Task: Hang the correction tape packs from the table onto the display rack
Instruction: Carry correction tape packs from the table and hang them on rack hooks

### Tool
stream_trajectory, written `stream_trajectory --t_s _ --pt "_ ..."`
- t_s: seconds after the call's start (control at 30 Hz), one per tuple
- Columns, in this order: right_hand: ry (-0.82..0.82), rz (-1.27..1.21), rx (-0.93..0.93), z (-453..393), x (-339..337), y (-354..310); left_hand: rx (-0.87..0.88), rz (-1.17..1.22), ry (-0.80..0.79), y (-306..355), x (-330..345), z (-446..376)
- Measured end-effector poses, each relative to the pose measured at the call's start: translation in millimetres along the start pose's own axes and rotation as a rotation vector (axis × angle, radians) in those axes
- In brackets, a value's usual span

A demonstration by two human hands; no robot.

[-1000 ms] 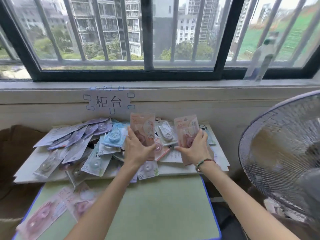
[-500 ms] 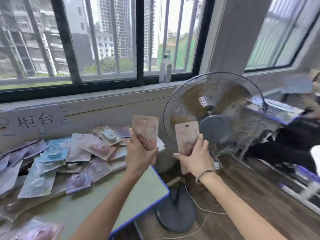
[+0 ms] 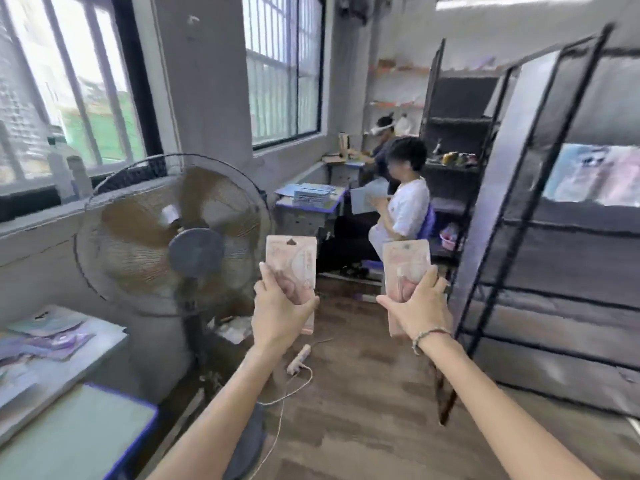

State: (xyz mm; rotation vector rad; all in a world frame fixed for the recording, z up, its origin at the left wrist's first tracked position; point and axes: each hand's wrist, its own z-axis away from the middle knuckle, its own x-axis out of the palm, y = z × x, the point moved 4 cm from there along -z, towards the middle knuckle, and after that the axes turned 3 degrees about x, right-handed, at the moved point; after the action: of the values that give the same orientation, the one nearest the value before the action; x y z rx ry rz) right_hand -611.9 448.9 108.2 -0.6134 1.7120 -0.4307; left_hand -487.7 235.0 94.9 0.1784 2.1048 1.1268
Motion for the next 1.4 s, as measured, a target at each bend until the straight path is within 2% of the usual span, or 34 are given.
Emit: stream_trajectory --t_s 0.27,0.43,0.63,1.03,1.17,1.4 --pt "0.219 0.039 0.258 -64.6 -139.3 190.1 0.191 0.101 -0.283 165.5 193.3 32.2" --pt "0.344 0.088 0.375 -104.7 -239.6 305.4 0.307 0.184 -0.384 286.5 311.8 67.6" --pt "0.472 0.143 0.534 -123.6 -338.2 421.9 0.387 0.234 -0.444 415.0 419.7 117.5" --pt "0.597 0.189 0.749 -162.2 -442.0 590.2 0.582 0.326 -0.681 573.7 600.0 200.0" --pt "0.622 0.196 0.744 -202.3 -473.2 642.5 0.599 0.342 -0.711 622.3 663.3 205.9" --pt "0.567 0.241 0.691 -290.5 -512.9 713.2 0.559 0.377 -0.703 701.8 759.2 198.2"
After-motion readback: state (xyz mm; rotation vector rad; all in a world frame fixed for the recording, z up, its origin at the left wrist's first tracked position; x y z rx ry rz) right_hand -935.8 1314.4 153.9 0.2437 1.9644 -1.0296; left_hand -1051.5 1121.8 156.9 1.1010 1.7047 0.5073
